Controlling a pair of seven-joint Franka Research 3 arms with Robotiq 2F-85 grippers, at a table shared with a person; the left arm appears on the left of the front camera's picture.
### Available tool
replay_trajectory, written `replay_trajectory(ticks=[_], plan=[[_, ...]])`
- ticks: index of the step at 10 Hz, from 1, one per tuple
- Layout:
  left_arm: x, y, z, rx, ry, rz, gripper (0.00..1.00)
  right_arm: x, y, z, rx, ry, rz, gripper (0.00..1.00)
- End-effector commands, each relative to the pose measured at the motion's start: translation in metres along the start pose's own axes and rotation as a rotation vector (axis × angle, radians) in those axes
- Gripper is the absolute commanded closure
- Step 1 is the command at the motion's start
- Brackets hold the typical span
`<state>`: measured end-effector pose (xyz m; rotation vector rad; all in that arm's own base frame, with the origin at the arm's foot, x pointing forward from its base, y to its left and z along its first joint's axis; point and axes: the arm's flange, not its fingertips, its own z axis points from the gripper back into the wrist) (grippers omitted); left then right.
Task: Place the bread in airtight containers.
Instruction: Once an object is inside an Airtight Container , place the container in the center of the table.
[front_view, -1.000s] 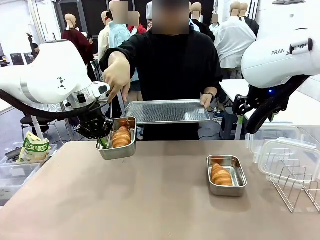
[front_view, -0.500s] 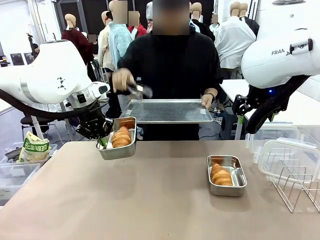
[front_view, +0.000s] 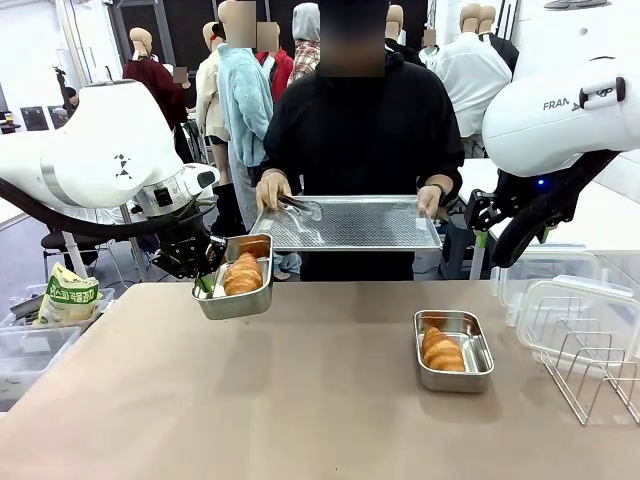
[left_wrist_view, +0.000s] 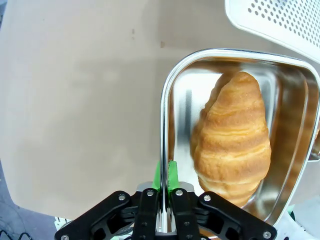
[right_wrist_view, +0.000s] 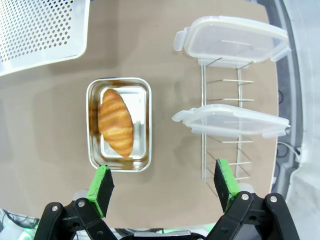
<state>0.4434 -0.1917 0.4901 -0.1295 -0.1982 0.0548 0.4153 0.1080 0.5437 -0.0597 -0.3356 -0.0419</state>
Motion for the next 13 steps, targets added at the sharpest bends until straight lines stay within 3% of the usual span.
replay_trajectory(ticks=[1, 9, 13], plan=[[0.001, 0.000, 0.003, 0.005, -0.016, -0.007, 1.00, -0.003, 0.000, -0.002, 0.000, -0.002, -0.004, 0.00], [0.000, 0.000, 0.000, 0.000, 0.000, 0.000, 1.00, -0.003, 0.000, -0.002, 0.000, -0.002, -0.004, 0.00], [0.024, 0.007, -0.087, 0.030, 0.119, -0.048, 1.00, -0.003, 0.000, -0.002, 0.000, -0.002, -0.004, 0.00]])
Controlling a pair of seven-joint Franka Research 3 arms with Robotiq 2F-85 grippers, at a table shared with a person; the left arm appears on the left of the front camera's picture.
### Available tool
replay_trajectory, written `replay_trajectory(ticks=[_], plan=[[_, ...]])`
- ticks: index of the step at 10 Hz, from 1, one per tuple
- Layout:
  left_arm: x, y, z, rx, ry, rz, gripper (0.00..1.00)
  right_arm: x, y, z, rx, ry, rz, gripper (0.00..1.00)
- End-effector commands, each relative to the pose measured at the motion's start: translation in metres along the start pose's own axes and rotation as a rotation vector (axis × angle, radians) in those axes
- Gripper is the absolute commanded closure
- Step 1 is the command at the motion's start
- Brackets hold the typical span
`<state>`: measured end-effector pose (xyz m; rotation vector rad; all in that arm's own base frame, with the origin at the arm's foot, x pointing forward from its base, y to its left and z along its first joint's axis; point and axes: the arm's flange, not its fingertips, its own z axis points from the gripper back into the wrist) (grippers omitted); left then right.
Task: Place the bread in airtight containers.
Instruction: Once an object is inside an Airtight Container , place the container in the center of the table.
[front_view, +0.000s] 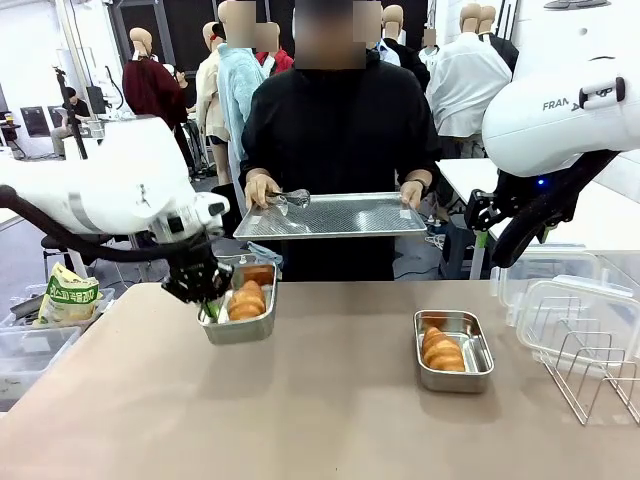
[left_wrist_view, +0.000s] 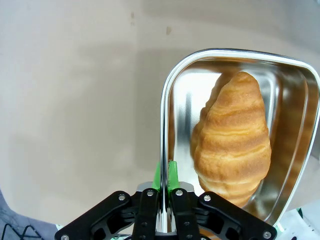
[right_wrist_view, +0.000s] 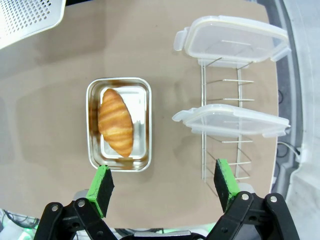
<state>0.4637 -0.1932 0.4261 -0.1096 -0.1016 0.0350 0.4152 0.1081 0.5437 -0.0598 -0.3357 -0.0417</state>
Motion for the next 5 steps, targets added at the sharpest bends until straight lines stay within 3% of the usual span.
replay_trajectory(ticks=[1, 3, 5], plan=[[0.027, 0.003, -0.046, -0.004, 0.090, -0.057, 1.00, -0.003, 0.000, -0.002, 0.000, -0.002, -0.004, 0.00], [0.033, 0.005, -0.088, 0.018, 0.126, -0.086, 1.00, -0.003, 0.000, -0.002, 0.000, -0.002, -0.004, 0.00], [0.033, 0.004, -0.096, 0.051, 0.080, -0.084, 1.00, -0.003, 0.000, -0.002, 0.000, -0.002, -0.004, 0.00]])
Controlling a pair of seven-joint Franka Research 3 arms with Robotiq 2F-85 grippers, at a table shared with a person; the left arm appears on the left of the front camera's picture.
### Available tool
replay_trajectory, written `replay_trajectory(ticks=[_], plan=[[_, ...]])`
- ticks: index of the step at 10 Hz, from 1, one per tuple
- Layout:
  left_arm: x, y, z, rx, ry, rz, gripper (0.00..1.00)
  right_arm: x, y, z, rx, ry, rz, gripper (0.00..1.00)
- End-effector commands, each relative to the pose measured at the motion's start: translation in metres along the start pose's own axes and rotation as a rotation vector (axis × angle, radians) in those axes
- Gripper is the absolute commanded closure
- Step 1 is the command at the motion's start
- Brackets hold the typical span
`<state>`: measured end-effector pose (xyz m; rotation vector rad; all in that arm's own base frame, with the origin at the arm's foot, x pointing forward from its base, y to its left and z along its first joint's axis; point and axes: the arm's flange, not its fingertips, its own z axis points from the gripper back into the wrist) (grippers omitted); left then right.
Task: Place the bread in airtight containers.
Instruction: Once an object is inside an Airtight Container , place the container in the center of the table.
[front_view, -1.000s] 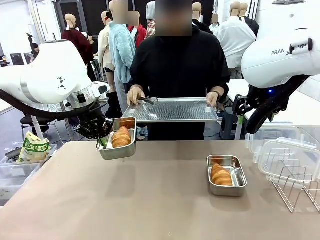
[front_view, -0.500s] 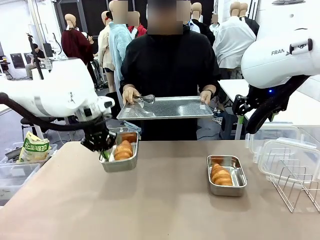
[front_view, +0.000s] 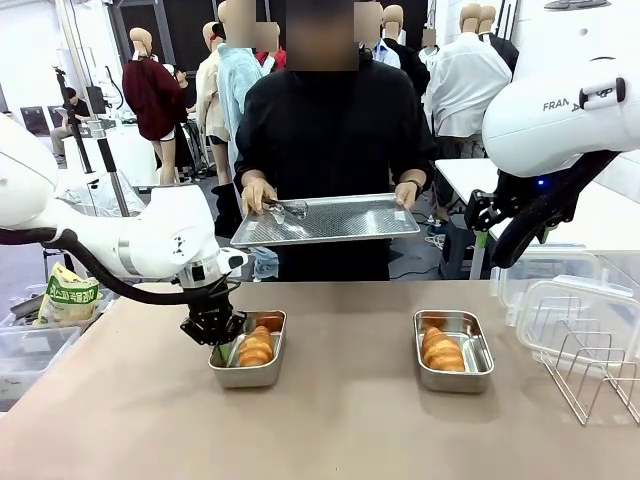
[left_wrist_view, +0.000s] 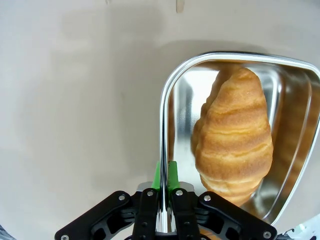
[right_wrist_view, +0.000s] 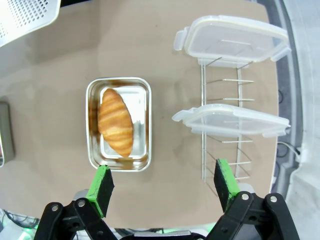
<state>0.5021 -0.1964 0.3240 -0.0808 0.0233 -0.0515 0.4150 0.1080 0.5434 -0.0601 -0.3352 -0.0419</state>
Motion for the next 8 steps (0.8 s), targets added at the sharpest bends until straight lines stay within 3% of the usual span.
replay_trajectory(ticks=[1, 4, 8], plan=[[0.0037, -0.0053, 0.0134, 0.046, -0.104, -0.003, 1.00, -0.0026, -0.0001, -0.0022, 0.001, -0.002, -0.004, 0.00], [-0.0051, -0.0106, 0.0162, 0.110, -0.163, 0.008, 1.00, -0.0026, -0.0001, -0.0022, 0.001, -0.002, -0.004, 0.00], [0.0020, -0.0032, 0.0174, 0.079, -0.115, 0.089, 1.00, -0.0026, -0.0001, -0.0022, 0.001, -0.002, -0.004, 0.00]])
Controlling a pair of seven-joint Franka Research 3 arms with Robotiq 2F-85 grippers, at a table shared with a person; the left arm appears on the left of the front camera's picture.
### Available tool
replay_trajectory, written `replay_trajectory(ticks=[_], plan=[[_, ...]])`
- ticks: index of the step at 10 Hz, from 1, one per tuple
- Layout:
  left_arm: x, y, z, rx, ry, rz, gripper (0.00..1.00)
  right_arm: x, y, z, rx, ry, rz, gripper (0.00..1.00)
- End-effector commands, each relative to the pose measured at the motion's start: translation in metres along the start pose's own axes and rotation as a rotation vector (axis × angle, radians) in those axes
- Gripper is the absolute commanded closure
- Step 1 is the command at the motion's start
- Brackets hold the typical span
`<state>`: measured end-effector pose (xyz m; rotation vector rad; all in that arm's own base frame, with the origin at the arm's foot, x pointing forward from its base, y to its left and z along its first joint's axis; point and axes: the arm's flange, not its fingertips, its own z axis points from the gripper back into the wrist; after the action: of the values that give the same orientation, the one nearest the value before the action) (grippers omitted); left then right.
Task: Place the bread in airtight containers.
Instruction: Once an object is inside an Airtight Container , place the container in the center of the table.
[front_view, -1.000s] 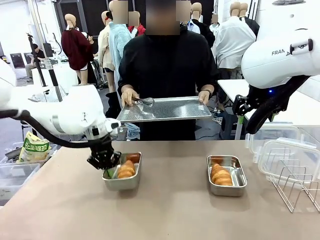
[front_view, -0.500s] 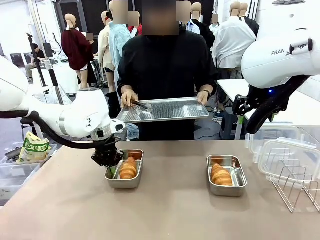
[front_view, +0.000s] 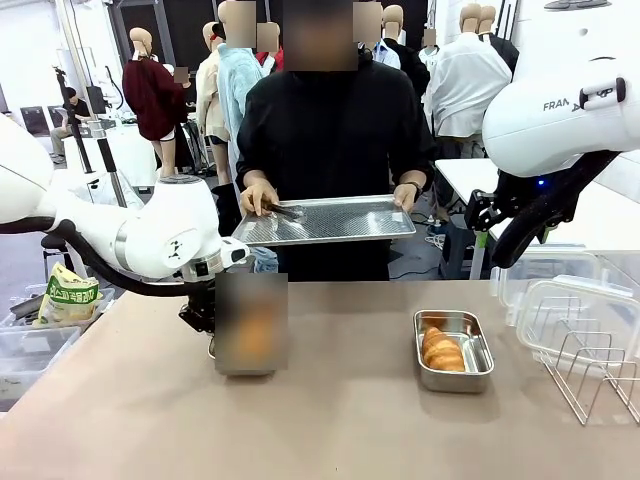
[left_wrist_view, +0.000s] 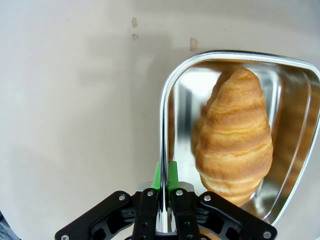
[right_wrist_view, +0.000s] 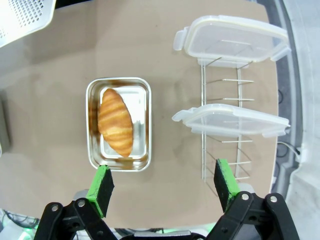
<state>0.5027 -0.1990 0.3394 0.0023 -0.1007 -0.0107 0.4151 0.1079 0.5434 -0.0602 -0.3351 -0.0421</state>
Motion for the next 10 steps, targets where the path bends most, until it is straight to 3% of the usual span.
replay_trajectory(ticks=[1, 5, 6, 10], plan=[[0.002, 0.001, 0.004, -0.032, 0.020, 0.055, 0.85, -0.003, 0.000, -0.002, 0.001, -0.002, -0.004, 0.00], [0.004, 0.005, 0.004, -0.055, 0.038, 0.064, 0.06, -0.003, 0.000, -0.002, 0.001, -0.002, -0.004, 0.00], [0.004, 0.005, 0.005, -0.053, 0.033, 0.059, 0.00, -0.003, 0.000, -0.002, 0.001, -0.002, -0.004, 0.00], [0.002, 0.001, 0.020, -0.076, 0.037, 0.039, 0.00, -0.003, 0.000, -0.002, 0.001, -0.002, -0.004, 0.00]])
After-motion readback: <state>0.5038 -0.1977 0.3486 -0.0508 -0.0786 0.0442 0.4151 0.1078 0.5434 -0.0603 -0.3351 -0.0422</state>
